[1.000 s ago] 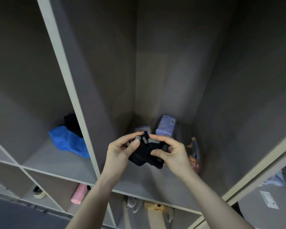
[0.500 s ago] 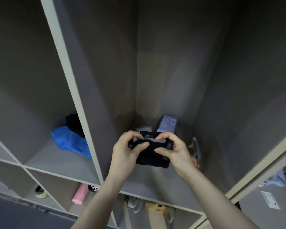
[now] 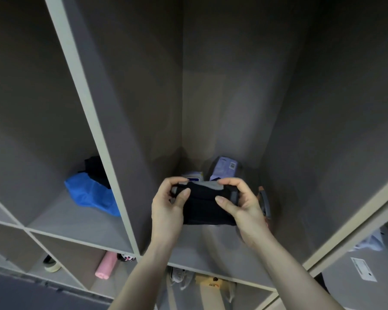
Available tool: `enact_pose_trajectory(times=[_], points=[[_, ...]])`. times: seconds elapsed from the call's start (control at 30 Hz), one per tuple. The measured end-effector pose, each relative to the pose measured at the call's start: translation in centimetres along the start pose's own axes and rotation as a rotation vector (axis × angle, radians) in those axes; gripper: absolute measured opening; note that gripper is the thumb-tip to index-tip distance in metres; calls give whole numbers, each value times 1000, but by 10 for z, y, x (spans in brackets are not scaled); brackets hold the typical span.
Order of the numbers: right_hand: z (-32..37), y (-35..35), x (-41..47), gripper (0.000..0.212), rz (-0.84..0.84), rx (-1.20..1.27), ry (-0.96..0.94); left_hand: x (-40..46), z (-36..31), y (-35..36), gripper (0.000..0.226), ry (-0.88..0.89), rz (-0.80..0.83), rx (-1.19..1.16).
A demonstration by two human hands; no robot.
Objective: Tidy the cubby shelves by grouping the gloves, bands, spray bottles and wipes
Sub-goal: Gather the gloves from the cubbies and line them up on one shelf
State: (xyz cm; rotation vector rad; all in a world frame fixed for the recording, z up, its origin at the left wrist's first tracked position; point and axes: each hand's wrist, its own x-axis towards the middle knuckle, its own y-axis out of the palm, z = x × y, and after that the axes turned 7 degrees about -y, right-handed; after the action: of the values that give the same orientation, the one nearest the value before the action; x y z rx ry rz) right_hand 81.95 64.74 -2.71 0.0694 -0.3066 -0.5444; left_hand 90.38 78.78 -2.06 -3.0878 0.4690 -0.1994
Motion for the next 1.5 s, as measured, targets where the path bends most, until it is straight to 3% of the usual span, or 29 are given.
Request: enact_pose_trajectory(times=[0.13,0.27,0.33,0.4,0.43,0.47,0.57,0.63,0.7,0.83,0.9,0.97,1.07,1.13,1.27,1.37,1.5], points=[[1,-5,2,72,109,63,35,5,-5,-8,63,-1,340,-107],[-3,-2,2,76,41,57,69,6,-8,-3,63,72,170,60],[-1,0,2,70,-22,-7,55,4,-9,-2,60,213,46,313],[1,2,4,69,-75,-43,-3,-2,-8,0,44,438,-71,566],[2,4,4,69,-91,-53,-40,-6,-8,2,34,462,-85,600],[3,7,4,69,-96,-57,-72,-10,-10,5,29,395,-50,588],[4,18,-2,68,-23,-77,-97,-15,-13,11,59,107,191,502],[5,22,-7,72,63,-79,-83,-13,-15,11,52,-26,302,320],[7,23,-13,80,165,-113,-55,-9,-13,10,35,-87,264,264],[10,15,-14,82,292,-305,-68,-2,-6,7,23,-109,75,216],[10,17,-10,72,239,-253,-90,2,-3,4,16,-135,60,145],[8,20,-6,61,55,-243,-160,4,0,1,15,-156,43,130],[3,19,2,58,-149,-429,-285,6,2,-4,15,-165,60,97],[1,18,5,53,-114,-511,-250,7,1,-7,15,-159,105,74],[-1,22,12,27,-35,-395,-47,8,-2,-9,17,-155,166,70],[1,18,15,21,-109,-379,-52,10,0,-14,17,-217,56,8],[5,21,15,22,-173,-233,-1,12,1,-17,34,-134,-50,200]])
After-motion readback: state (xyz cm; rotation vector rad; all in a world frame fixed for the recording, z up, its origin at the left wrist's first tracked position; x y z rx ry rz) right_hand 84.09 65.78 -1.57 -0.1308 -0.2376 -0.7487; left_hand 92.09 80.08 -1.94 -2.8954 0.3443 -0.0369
